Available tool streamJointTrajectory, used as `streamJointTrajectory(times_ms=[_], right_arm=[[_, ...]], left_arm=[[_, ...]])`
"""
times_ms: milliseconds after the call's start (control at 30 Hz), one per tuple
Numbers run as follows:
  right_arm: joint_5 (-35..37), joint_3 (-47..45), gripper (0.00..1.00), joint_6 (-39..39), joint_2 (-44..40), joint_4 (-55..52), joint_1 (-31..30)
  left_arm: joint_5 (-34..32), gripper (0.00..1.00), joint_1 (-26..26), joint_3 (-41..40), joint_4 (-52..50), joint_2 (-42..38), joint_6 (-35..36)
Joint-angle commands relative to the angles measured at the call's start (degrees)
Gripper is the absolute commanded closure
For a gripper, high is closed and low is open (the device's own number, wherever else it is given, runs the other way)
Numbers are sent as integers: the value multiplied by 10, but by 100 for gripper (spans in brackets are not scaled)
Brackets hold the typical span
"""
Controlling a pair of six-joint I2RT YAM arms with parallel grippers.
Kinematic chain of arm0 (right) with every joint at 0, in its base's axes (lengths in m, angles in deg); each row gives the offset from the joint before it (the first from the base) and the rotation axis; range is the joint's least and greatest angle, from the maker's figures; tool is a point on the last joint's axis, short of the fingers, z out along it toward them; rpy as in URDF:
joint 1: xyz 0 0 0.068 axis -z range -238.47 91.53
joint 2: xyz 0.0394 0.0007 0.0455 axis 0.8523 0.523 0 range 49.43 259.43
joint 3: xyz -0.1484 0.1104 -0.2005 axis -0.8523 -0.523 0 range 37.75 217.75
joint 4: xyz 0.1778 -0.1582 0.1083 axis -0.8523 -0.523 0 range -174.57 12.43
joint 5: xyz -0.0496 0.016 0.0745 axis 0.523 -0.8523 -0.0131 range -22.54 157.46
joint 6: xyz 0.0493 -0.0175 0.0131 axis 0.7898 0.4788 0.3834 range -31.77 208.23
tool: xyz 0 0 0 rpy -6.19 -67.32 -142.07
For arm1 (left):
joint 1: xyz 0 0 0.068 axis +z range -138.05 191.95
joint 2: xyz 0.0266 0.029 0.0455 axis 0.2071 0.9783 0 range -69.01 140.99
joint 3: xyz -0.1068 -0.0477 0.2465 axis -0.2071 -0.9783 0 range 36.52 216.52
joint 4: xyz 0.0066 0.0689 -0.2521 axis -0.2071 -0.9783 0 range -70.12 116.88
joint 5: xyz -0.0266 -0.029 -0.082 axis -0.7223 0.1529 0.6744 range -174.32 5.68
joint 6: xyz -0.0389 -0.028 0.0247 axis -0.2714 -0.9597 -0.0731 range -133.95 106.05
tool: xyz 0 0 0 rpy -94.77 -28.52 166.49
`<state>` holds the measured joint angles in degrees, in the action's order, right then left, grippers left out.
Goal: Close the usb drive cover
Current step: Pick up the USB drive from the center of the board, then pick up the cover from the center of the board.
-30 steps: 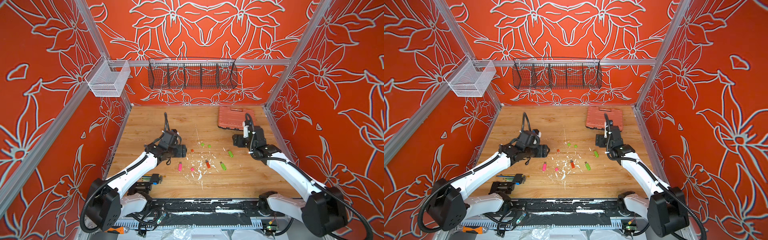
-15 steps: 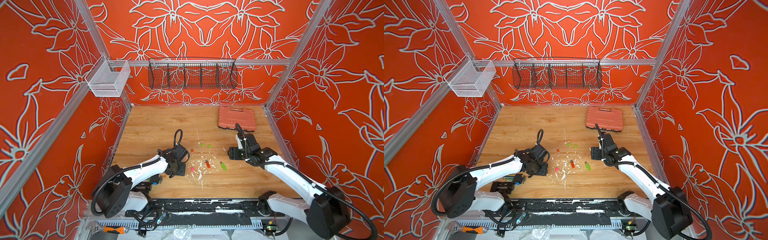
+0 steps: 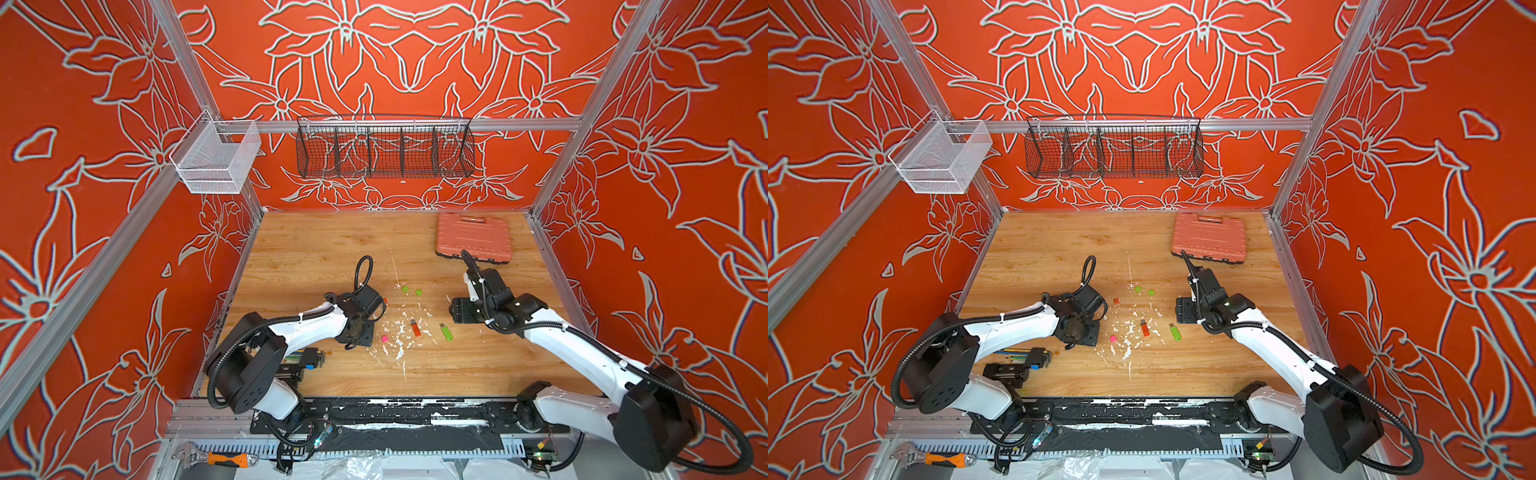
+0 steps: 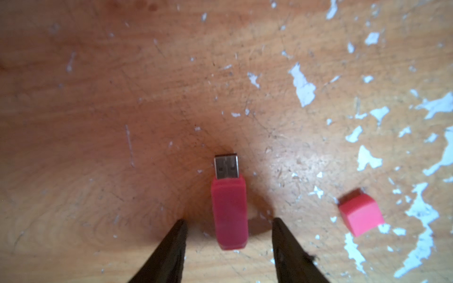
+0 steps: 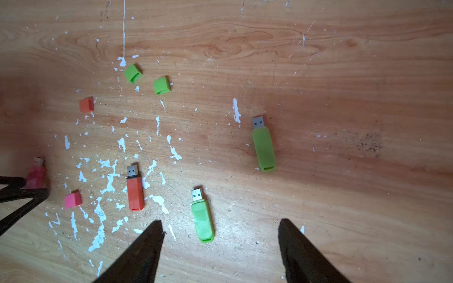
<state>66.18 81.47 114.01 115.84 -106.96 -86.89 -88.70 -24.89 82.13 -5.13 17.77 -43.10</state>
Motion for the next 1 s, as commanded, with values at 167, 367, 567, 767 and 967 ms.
streamJointTrajectory(times_ms=[167, 367, 567, 767, 967], right_arm=[[30, 38, 25, 25, 23, -38, -37], [39, 74, 27, 75, 87, -43, -106], [52, 147, 30, 124, 196, -48, -192], [37, 254, 33, 134, 323, -73, -256], [40, 370, 38, 114, 432, -133, -289]], left_arm=[[-9, 61, -1, 10, 0, 33, 8], [-3, 85, -2, 15, -26, 21, 6], [-12, 94, 14, 31, -91, -58, -16], [45, 94, 134, 56, -187, -212, -44], [54, 94, 144, 52, -186, -329, -37]])
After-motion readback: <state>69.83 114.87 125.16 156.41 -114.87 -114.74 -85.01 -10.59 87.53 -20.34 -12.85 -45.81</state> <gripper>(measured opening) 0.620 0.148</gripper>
